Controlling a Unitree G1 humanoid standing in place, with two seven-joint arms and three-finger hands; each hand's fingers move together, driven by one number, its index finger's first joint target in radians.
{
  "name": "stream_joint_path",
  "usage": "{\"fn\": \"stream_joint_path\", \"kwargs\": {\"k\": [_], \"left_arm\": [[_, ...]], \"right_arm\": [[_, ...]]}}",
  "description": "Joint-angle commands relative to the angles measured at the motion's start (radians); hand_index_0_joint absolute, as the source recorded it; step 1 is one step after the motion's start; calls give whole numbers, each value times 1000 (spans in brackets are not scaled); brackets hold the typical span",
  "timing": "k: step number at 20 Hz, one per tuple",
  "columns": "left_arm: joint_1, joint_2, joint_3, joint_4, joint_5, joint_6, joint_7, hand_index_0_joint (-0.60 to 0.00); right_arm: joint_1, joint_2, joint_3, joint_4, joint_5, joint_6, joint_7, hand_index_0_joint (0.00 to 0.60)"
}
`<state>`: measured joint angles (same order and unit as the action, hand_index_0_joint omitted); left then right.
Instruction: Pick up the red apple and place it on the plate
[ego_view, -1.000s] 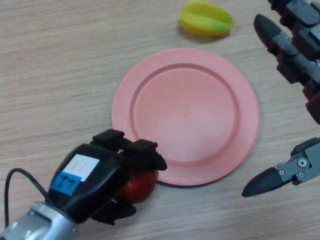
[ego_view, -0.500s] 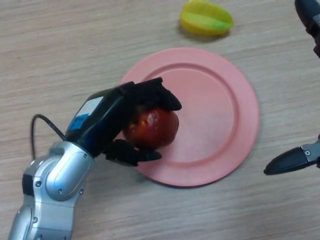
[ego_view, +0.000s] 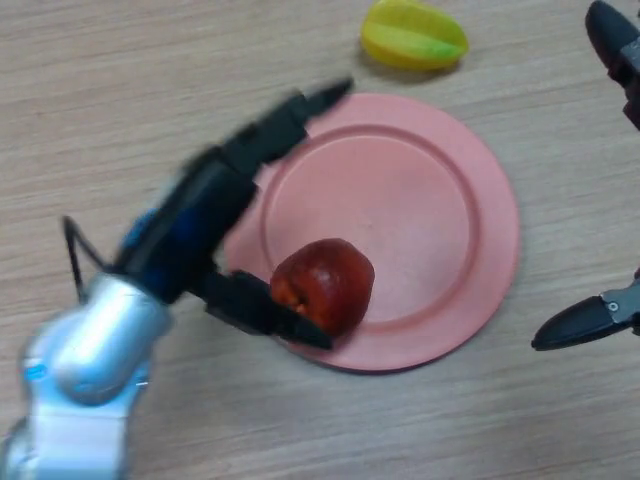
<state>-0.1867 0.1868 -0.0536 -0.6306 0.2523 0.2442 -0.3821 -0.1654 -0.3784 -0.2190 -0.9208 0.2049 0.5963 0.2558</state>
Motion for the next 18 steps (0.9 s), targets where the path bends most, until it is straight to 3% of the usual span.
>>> {"fn": "stream_joint_path", "kwargs": {"k": [1,3,5,7,11,16,18], "left_arm": [[10,48,153,-190,-281,102,96,0],[63,103,269,-204,-473,122,69,0],[106,110,362,-210,-678,186,122,0],[153,102,360,-218,-738,182,206,0],[152,108,326,-298,-670,214,307,0],[73,170,367,-288,-589,229,279,0],[50,179,302,-249,-485,191,266,0]], "right_arm": [[-44,1,3,-16,-48,-167,-3,0],[-59,13,15,-1,-44,-147,-5,0],[-47,20,7,34,-45,-198,9,0],[-11,26,-15,86,-33,-273,27,0],[16,32,-16,123,16,-303,48,0],[-4,3,-46,133,108,-225,60,0],[2,6,-44,149,115,-229,67,0]]}}
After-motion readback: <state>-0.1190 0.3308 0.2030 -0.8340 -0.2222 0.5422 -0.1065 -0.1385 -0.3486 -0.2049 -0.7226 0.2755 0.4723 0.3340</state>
